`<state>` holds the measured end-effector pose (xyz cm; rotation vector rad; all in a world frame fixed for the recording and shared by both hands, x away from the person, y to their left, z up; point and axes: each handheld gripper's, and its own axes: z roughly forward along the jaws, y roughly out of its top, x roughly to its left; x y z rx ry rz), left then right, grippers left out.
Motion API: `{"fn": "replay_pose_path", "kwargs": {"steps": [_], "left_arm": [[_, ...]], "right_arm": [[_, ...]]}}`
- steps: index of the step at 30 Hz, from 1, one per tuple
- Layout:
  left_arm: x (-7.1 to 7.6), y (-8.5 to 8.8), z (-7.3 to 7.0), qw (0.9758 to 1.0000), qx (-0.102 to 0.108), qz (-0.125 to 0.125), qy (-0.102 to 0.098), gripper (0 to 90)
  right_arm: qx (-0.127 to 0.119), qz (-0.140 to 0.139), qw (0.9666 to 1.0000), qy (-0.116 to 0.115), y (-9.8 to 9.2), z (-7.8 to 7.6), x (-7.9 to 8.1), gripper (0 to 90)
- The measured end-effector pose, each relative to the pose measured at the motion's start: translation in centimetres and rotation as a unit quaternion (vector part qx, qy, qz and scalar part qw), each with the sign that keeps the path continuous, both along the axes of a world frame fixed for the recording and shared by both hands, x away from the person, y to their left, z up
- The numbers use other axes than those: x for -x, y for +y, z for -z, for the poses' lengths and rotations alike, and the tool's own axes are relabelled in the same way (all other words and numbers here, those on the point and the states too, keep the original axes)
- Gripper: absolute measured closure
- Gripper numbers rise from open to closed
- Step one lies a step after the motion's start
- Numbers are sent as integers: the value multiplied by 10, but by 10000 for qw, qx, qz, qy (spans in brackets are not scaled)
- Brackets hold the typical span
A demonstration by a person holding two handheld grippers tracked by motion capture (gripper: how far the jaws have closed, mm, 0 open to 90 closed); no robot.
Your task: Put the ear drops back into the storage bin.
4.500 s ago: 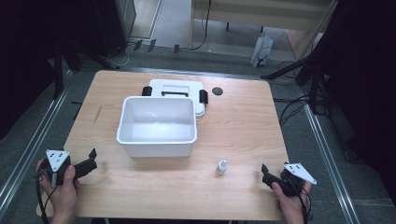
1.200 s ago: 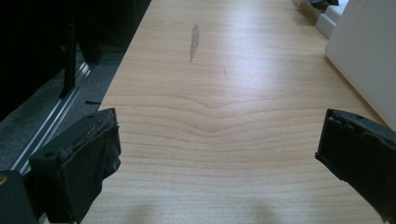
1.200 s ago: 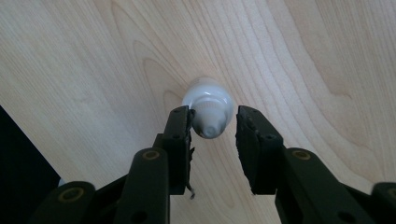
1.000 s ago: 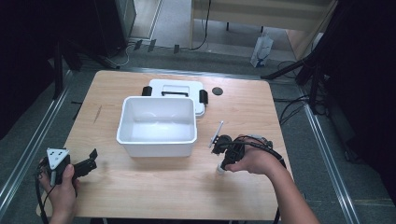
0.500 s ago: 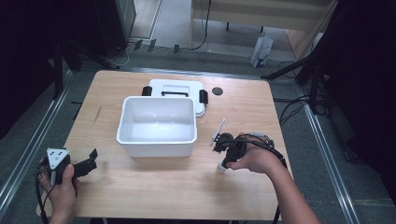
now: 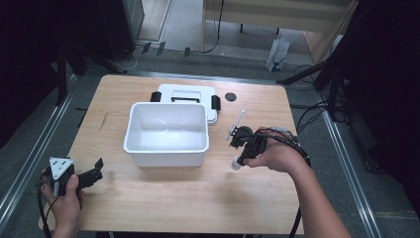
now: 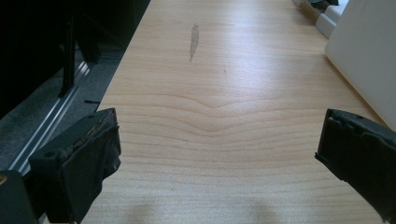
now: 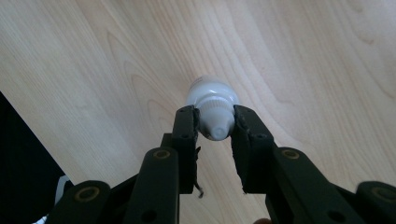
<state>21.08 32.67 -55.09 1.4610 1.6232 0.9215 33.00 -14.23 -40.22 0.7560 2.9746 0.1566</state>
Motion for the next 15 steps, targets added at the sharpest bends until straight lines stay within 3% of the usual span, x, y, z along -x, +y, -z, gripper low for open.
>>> {"fn": "replay_pose_path", "kwargs": {"steps": [7, 15], "left_arm": [[0, 0, 0, 10000, 5, -5, 1, 2], [0, 0, 0, 10000, 7, 3, 10, 2]], "right_arm": [[89, -64, 9999, -74, 7, -25, -11, 724], [155, -235, 9995, -161, 26, -54, -23, 724]]}}
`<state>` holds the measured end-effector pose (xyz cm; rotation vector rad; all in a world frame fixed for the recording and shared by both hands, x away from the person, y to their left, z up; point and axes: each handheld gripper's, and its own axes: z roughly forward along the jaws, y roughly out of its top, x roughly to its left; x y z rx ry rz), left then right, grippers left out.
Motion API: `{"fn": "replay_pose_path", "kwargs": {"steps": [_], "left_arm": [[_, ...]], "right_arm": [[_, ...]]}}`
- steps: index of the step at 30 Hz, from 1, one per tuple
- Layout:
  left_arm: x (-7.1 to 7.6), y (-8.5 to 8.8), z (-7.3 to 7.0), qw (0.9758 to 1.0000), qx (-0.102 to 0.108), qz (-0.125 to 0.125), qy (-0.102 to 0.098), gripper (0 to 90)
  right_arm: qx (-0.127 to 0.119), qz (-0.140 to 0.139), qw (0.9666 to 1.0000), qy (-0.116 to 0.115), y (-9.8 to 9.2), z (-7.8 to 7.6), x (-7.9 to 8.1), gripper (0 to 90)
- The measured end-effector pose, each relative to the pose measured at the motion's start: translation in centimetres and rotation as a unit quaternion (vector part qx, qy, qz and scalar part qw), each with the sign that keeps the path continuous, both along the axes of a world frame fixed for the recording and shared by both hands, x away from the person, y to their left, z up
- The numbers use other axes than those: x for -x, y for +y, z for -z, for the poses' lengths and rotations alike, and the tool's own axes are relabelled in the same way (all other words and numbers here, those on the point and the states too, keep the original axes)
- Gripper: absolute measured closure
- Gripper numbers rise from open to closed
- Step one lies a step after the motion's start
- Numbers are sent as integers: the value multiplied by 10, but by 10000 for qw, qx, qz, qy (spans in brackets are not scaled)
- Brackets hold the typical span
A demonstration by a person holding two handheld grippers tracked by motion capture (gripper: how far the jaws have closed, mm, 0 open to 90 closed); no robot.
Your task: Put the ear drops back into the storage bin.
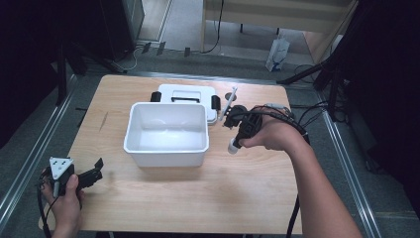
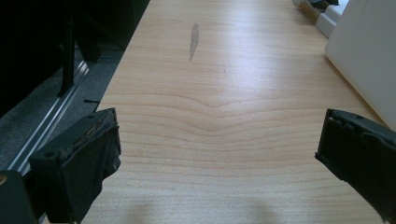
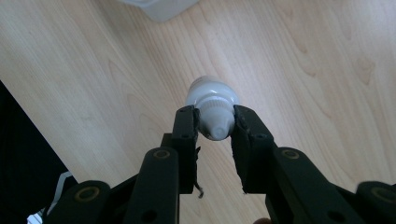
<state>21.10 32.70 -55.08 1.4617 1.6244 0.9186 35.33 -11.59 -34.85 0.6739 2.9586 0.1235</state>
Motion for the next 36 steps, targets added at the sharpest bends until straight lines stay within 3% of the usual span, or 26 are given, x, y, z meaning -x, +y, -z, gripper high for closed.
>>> {"fn": "replay_pose_path", "kwargs": {"steps": [19, 36], "left_arm": [[0, 0, 0, 10000, 25, 10, 3, 2], [1, 1, 0, 10000, 56, 7, -13, 2]], "right_arm": [[4, -283, 9995, -166, 51, -42, -16, 724], [-89, -544, 9982, -216, 93, -47, -25, 724]]}}
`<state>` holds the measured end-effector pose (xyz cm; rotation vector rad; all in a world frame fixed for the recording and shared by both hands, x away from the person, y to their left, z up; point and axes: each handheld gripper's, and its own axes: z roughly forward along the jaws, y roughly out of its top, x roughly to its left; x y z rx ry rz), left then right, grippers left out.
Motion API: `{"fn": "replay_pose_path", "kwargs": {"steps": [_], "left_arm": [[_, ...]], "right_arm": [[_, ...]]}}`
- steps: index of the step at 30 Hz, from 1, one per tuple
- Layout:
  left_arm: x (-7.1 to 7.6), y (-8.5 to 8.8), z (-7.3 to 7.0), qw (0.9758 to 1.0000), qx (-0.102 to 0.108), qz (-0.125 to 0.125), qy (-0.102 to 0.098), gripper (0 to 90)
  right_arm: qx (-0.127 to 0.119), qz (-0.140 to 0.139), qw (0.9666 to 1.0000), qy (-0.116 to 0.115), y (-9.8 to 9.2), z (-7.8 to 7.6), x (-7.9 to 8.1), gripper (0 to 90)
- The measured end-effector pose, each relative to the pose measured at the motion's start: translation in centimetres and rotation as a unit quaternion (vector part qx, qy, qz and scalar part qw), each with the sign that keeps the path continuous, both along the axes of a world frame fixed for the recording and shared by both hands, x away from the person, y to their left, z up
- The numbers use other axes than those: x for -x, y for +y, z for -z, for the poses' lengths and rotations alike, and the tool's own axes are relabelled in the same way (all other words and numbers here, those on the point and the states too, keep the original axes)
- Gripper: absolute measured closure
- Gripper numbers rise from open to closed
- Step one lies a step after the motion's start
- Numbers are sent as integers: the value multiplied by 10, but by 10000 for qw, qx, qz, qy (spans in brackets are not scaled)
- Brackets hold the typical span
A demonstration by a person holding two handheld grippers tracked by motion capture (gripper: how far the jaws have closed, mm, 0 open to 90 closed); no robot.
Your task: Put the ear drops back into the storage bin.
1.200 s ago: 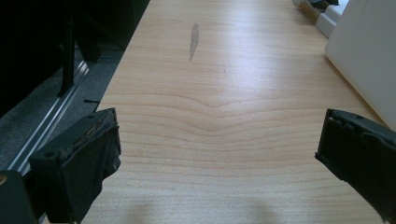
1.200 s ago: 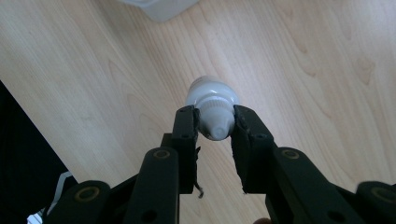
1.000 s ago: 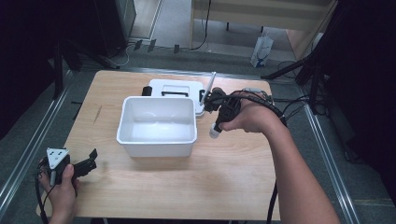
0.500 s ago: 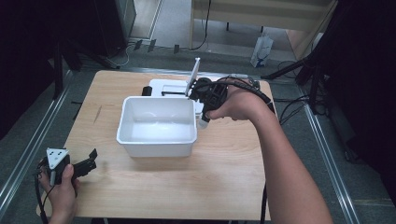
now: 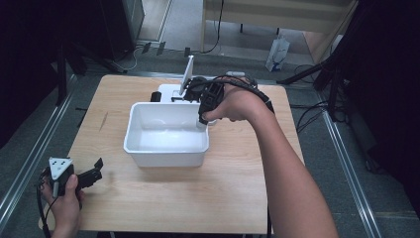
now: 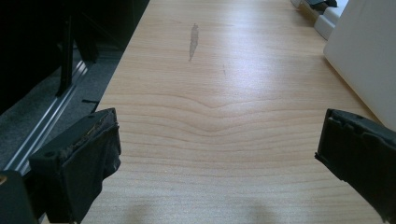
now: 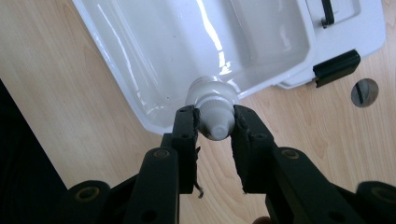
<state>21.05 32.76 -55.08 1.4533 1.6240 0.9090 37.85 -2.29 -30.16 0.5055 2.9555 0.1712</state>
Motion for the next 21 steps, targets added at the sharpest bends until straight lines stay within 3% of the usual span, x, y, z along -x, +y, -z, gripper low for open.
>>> {"fn": "replay_pose_path", "kwargs": {"steps": [7, 21], "left_arm": [[0, 0, 0, 10000, 5, 2, -7, 2], [0, 1, 0, 10000, 36, 18, 17, 2]], "right_arm": [[39, -65, 10000, 40, 11, 8, -4, 724], [312, -455, 9985, 28, 20, 41, -13, 723]]}}
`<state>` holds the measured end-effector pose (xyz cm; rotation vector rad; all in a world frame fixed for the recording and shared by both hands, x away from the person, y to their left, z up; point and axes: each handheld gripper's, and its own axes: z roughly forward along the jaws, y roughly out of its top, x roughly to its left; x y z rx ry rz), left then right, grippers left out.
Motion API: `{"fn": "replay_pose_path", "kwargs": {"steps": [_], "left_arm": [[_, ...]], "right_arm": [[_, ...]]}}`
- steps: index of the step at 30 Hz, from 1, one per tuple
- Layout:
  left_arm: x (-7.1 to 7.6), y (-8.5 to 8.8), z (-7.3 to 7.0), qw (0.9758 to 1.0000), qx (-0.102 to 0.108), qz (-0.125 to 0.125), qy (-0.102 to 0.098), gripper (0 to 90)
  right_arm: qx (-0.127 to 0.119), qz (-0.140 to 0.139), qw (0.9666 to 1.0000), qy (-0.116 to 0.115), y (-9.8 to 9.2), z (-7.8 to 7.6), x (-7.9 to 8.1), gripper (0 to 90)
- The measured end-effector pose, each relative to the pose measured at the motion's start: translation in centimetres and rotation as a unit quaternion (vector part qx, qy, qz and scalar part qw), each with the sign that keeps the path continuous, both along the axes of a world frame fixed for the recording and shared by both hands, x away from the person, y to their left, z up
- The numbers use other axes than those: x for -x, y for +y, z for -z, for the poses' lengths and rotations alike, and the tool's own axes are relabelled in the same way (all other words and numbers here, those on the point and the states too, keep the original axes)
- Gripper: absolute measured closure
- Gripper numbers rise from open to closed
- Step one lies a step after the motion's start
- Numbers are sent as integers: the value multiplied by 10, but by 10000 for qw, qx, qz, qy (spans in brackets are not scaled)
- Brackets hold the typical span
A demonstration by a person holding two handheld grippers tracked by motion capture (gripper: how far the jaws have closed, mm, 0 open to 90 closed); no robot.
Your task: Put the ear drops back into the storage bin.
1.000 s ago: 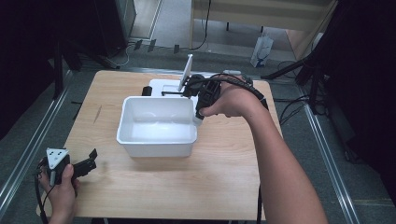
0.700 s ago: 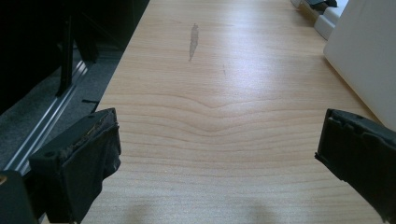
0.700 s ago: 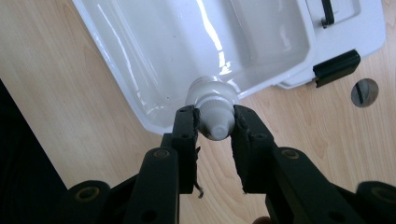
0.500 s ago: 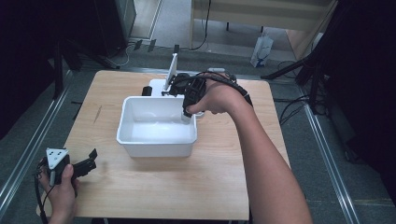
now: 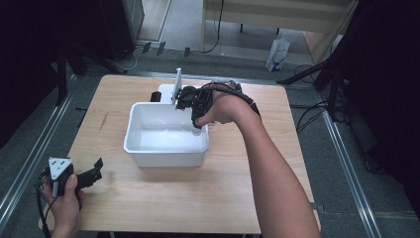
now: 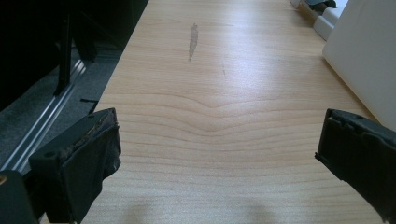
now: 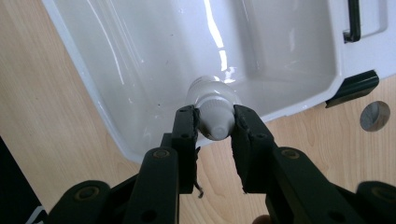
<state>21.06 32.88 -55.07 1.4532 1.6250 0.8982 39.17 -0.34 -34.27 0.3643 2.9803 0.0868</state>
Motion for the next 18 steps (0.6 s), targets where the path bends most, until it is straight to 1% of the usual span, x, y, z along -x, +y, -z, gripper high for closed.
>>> {"fn": "replay_pose_path", "kwargs": {"steps": [4, 6, 7, 9, 13, 14, 18], "left_arm": [[0, 1, 0, 10000, 4, -2, 2, 2], [0, 1, 0, 10000, 46, -14, -19, 2], [0, 1, 0, 10000, 47, -14, -15, 2], [0, 1, 0, 10000, 48, -14, -19, 2], [0, 1, 0, 10000, 46, -9, -24, 3], [0, 1, 0, 10000, 22, -7, -27, 2], [0, 0, 0, 10000, -6, -11, -3, 2]], "right_arm": [[44, -83, 10000, -15, 0, 10, -2, 723], [41, -67, 10000, -24, 1, 16, -3, 723], [57, -28, 10000, 13, 1, 18, -3, 723], [47, -40, 10000, 18, 1, 24, -4, 723], [47, -102, 9999, 16, 1, 30, -4, 723], [20, -193, 9998, 12, 1, 32, -4, 723], [-18, -246, 9997, -39, -3, 34, -4, 723]]}}
